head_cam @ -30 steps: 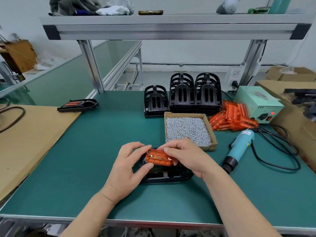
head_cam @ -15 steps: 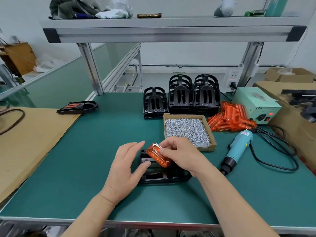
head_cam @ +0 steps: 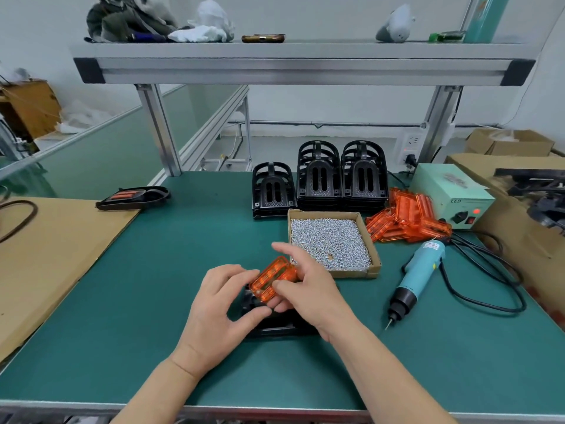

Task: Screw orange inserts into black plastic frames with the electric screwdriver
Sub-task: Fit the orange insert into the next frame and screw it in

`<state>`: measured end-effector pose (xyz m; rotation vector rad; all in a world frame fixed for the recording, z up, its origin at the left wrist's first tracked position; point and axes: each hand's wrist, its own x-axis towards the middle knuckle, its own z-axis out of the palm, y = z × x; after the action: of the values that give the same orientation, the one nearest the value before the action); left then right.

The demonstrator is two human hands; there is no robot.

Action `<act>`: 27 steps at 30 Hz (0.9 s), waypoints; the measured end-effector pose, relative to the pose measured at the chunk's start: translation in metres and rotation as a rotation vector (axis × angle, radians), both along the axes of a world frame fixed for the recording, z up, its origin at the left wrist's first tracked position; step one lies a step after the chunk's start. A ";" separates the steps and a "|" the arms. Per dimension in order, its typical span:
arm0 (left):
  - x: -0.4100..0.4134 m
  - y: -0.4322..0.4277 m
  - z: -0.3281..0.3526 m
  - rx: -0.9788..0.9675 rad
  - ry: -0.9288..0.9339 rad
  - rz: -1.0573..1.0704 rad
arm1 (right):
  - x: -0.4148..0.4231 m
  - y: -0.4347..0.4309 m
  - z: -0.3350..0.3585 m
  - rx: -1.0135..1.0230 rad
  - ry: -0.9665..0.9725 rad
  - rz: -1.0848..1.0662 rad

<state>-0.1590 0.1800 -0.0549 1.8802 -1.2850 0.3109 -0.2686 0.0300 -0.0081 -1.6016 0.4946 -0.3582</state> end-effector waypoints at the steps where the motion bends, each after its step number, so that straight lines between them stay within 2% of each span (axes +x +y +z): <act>1: 0.000 0.000 0.000 -0.003 -0.005 0.003 | 0.000 0.000 -0.001 -0.008 -0.002 0.003; 7: 0.001 -0.001 -0.001 -0.036 0.008 -0.003 | -0.005 -0.003 -0.004 0.000 0.028 0.026; 11: 0.001 -0.001 0.000 -0.023 0.032 0.001 | -0.012 -0.012 0.001 -0.207 0.111 0.058; 18: 0.000 0.001 0.005 0.057 0.035 -0.021 | -0.022 -0.027 0.007 -0.390 0.096 0.141; 24: -0.003 0.001 0.009 0.083 0.045 -0.039 | -0.024 -0.038 0.007 -0.733 0.161 0.190; 27: -0.003 0.002 0.010 0.044 0.119 0.007 | -0.022 -0.044 0.008 -0.748 0.147 0.118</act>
<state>-0.1618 0.1820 -0.0451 1.9107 -1.2137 0.1727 -0.2904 -0.0140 0.0001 -2.3846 0.3923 -0.3578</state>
